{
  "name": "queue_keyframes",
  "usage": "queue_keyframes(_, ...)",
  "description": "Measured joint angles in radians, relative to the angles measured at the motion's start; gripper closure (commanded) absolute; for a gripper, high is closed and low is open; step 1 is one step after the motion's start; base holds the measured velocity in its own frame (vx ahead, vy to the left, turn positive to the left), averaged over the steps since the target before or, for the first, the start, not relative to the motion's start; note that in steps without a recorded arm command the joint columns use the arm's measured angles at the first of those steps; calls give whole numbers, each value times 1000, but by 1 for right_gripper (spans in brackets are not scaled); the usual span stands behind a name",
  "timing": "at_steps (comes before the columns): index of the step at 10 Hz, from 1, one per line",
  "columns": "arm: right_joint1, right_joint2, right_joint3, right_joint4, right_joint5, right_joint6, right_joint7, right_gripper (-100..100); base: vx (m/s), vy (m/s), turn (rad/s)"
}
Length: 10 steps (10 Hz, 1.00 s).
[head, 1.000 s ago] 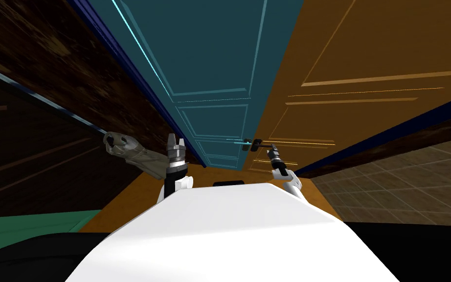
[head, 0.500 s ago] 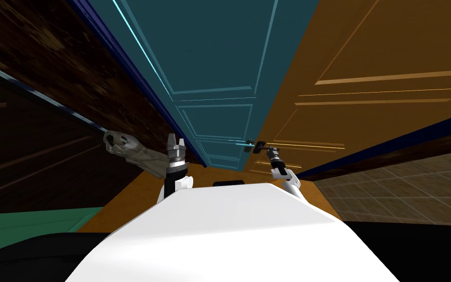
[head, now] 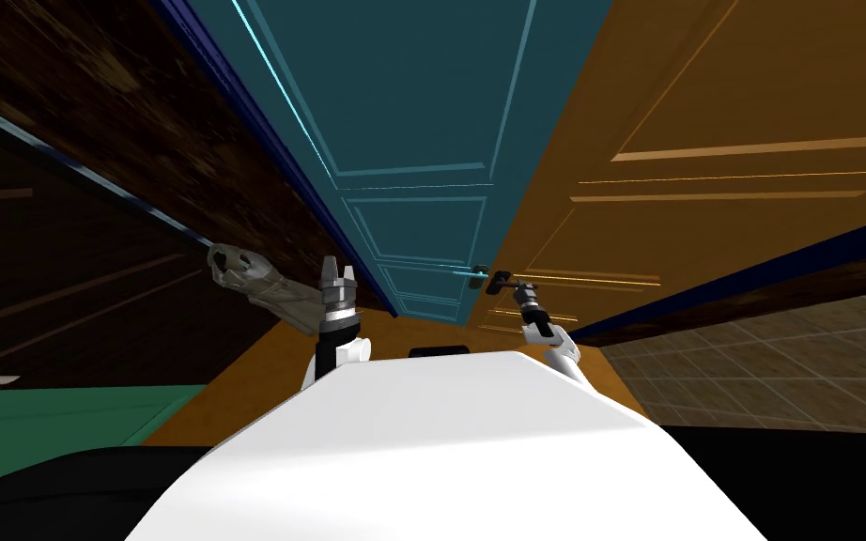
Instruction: Pull the door open
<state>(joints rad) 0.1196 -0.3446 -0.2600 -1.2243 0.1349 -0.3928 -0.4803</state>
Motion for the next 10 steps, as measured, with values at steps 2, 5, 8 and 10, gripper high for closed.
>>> queue_keyframes(2, 12, -19, 9, 4, 2, -15, -17, 100, -209, -13, 126)
queue_keyframes(5, 40, -50, 38, -3, 8, -39, -55, 100, -226, -52, 152)
queue_keyframes(8, 70, -73, 77, -38, 15, -57, -92, 100, -181, -69, 101)
queue_keyframes(10, 84, -84, 79, -37, 17, -68, -102, 100, -172, -46, 136)
